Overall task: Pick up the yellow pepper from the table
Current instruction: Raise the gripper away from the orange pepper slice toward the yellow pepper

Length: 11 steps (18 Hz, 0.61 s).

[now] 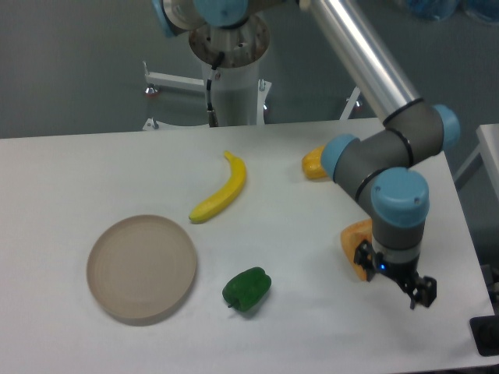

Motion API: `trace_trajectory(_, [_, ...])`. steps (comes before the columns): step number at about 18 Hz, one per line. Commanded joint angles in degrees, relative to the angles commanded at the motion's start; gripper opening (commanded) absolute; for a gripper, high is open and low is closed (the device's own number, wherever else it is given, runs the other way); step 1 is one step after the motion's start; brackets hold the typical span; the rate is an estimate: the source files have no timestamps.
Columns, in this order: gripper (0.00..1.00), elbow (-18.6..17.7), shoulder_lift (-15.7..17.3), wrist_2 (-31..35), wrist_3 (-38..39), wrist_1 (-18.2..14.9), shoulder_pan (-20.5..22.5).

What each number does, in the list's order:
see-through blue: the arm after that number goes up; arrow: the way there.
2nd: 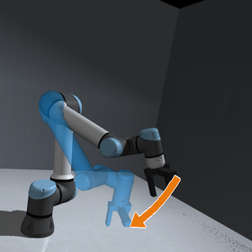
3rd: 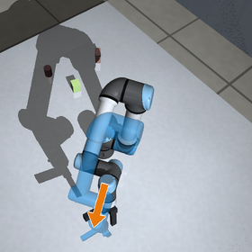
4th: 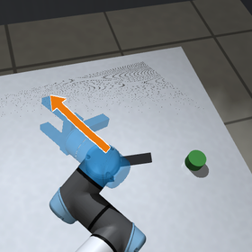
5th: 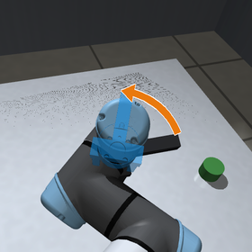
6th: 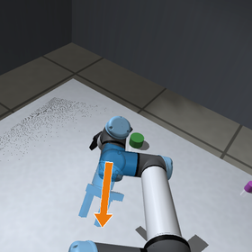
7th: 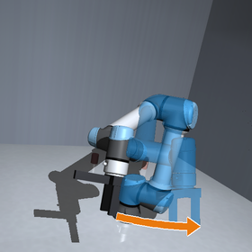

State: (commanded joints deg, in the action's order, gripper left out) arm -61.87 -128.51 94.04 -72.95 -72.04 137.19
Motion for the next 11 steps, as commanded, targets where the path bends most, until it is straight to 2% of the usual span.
trace_trajectory(2, [1.00,-0.4,2.9,0.0,-3.3,-6.4,1.1])
trace_trajectory(4, [1.00,-2.1,5.2,0.1,-8.3,-9.2,2.1])
trace_trajectory(6, [1.00,-6.3,8.7,0.1,-12.7,-9.4,2.6])
trace_trajectory(9, [1.00,-18.2,16.1,0.4,-23.2,-8.4,5.1])
trace_trajectory(11, [1.00,-24.2,19.6,0.4,-26.8,-6.5,5.2])
